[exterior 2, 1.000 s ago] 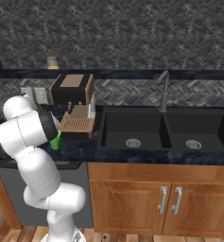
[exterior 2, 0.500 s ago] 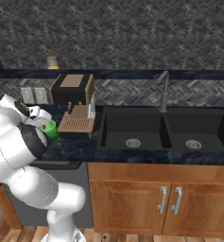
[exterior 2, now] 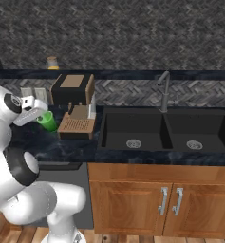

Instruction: Place the pitcher and cup on the dining counter for serving.

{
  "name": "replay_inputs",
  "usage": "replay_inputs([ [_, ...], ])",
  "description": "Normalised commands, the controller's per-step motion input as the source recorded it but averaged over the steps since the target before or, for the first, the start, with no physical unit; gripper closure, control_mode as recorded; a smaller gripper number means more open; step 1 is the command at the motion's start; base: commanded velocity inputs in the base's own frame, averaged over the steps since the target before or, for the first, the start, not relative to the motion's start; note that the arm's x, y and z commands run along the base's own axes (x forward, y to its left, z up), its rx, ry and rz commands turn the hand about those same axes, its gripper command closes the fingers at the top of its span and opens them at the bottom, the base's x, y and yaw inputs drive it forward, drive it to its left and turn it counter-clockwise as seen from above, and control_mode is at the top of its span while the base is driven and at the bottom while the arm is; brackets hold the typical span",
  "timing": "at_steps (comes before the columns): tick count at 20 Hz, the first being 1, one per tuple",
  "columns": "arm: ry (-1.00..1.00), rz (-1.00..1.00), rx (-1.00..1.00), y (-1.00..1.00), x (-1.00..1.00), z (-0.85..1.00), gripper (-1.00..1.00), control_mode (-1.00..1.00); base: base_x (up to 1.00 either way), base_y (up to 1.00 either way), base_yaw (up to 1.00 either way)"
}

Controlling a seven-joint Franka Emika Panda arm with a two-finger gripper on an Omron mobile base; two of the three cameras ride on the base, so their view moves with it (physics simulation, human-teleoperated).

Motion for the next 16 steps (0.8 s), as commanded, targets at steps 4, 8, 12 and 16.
replay_inputs([
  [4, 0.00, 0.10, 0.15, -0.70, -0.51, 0.46, 1.00, -1.00, 0.00, 0.00, 0.00],
  [8, 0.00, 0.10, 0.15, -0.70, -0.54, 0.18, 1.00, -1.00, 0.00, 0.00, 0.00],
  [12, 0.00, 0.00, 0.03, -0.20, -0.02, 0.00, 1.00, -1.00, 0.00, 0.00, 0.00],
  [16, 0.00, 0.00, 0.00, -0.02, 0.00, 0.00, 1.00, 1.00, -0.31, 0.08, 0.07],
])
